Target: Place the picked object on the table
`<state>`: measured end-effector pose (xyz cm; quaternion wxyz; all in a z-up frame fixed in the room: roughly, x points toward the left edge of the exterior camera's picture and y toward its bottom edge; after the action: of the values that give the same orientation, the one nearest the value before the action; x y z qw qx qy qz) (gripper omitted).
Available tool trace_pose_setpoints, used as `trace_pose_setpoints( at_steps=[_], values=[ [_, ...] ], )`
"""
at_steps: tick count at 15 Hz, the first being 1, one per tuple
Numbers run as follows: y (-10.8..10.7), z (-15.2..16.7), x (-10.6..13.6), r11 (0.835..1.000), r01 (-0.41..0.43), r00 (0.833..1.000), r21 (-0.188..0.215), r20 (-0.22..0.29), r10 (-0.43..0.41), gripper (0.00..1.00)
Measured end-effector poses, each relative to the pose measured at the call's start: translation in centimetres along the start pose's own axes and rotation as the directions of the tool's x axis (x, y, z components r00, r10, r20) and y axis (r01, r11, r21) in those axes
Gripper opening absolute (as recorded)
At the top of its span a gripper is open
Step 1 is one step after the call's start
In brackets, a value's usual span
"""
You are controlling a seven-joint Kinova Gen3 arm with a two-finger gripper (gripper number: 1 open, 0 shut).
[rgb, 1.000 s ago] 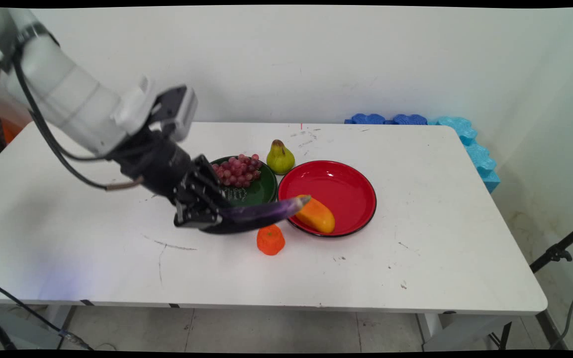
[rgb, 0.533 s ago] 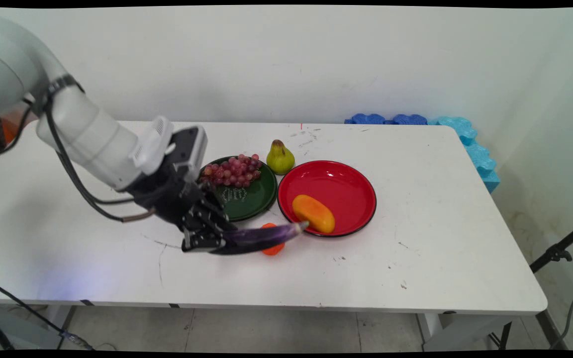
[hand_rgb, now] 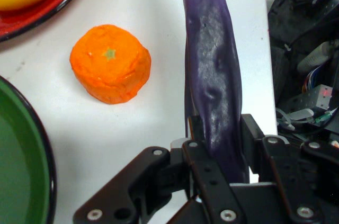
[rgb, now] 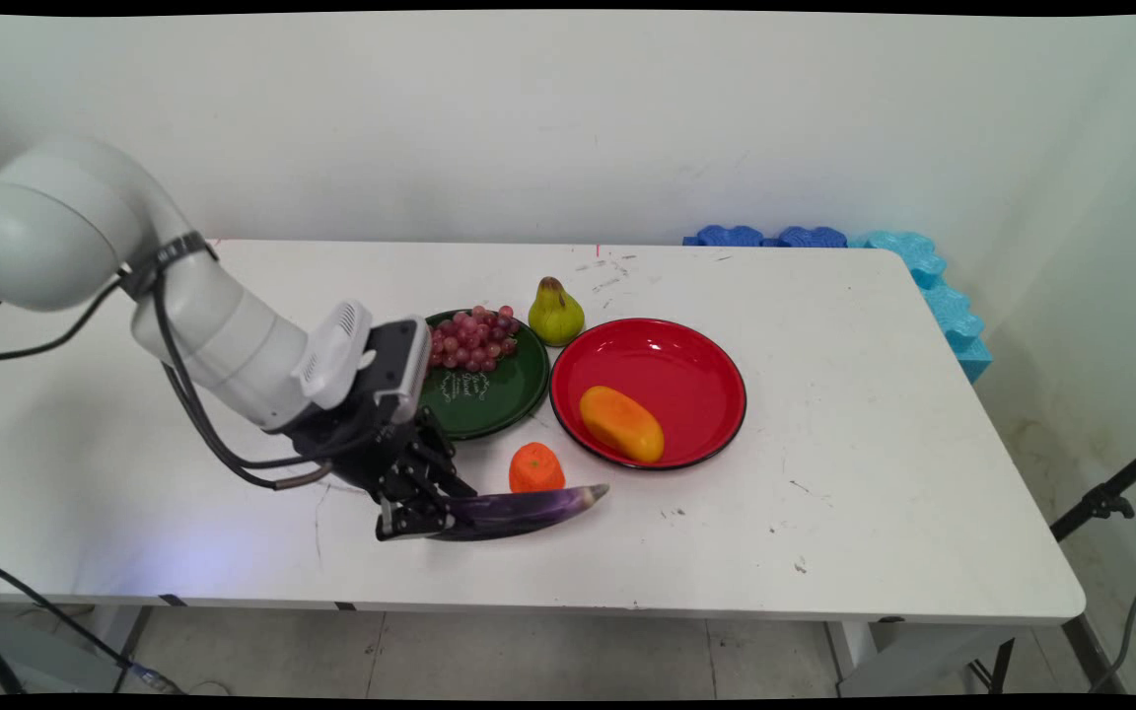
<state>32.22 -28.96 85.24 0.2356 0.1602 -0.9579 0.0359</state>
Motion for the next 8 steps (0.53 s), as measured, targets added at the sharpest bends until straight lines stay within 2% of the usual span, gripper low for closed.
trace_pose_setpoints(
  at_steps=[8],
  values=[
    [-0.2,3.0,-0.8,1.000,-0.004,1.000,-0.003,0.006,0.004,0.00]
  ],
)
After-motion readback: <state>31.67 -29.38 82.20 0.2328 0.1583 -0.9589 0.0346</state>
